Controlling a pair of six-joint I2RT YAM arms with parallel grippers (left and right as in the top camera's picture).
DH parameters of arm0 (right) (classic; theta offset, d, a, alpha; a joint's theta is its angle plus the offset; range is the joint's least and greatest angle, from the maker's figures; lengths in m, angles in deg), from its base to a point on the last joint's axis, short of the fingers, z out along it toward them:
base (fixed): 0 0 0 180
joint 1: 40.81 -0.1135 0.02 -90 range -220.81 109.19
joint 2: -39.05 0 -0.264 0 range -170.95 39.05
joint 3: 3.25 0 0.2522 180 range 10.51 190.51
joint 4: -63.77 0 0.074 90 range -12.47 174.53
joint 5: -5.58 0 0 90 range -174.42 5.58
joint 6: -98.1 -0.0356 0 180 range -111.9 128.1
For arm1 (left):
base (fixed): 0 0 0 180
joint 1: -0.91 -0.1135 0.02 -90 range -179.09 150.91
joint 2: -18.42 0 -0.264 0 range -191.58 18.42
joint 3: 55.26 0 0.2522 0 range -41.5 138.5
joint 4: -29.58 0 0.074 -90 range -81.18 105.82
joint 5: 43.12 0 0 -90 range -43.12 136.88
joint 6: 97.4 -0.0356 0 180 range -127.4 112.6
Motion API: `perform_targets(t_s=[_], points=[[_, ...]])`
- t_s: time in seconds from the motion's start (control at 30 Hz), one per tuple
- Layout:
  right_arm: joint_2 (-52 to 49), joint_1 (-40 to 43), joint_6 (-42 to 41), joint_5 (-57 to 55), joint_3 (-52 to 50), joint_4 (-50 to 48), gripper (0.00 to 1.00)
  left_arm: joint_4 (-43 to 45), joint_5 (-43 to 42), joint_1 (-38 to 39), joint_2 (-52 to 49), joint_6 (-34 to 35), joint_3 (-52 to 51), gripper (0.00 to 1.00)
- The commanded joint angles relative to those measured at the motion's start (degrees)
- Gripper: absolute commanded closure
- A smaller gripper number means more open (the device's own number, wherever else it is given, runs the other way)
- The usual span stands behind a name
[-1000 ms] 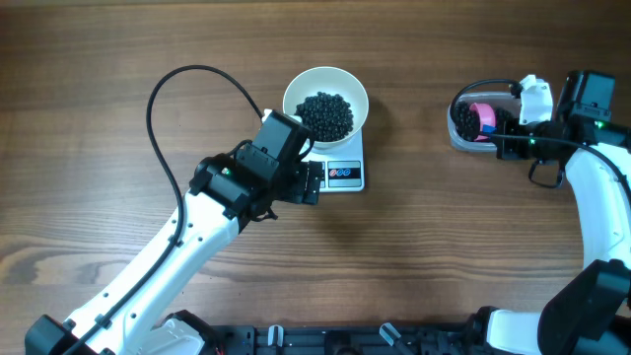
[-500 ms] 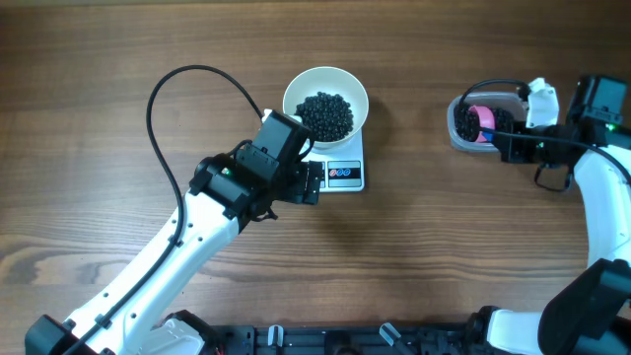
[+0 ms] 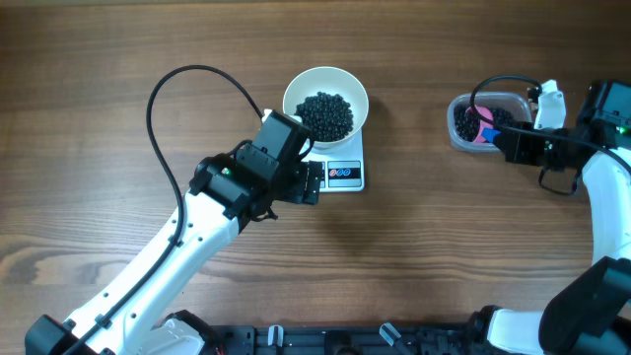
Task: Scoop item into bowl and weigh 150g on scale
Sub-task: 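Dip the scoop into the beans and drag it through the tub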
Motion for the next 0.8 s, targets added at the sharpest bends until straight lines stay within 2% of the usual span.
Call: perform_targets(t_s=[0.0,0.33,0.57,0.77], points=[[-2.60,-0.09,-2.80,3.30,0.46,0.26,0.96,0.15,-0.31,-0.48,-0.46,-0.87,-0.37,0.00],[-5.66,0.33,-7.08,6.12,0.48,-0.44,0.96,0.15,-0.31,-0.48,-0.46,-0.87,-0.37,0.00],[-5.66,3.08,-7.13,14.60,0.48,-0.79,0.96,0.15,-0.31,-0.48,-0.46,-0.87,-0.37,0.00],[-5.68,4.83,-9.16,14.67,0.48,-0.70,0.96,0.15,-0.31,-0.48,-0.46,-0.87,-0.37,0.00]])
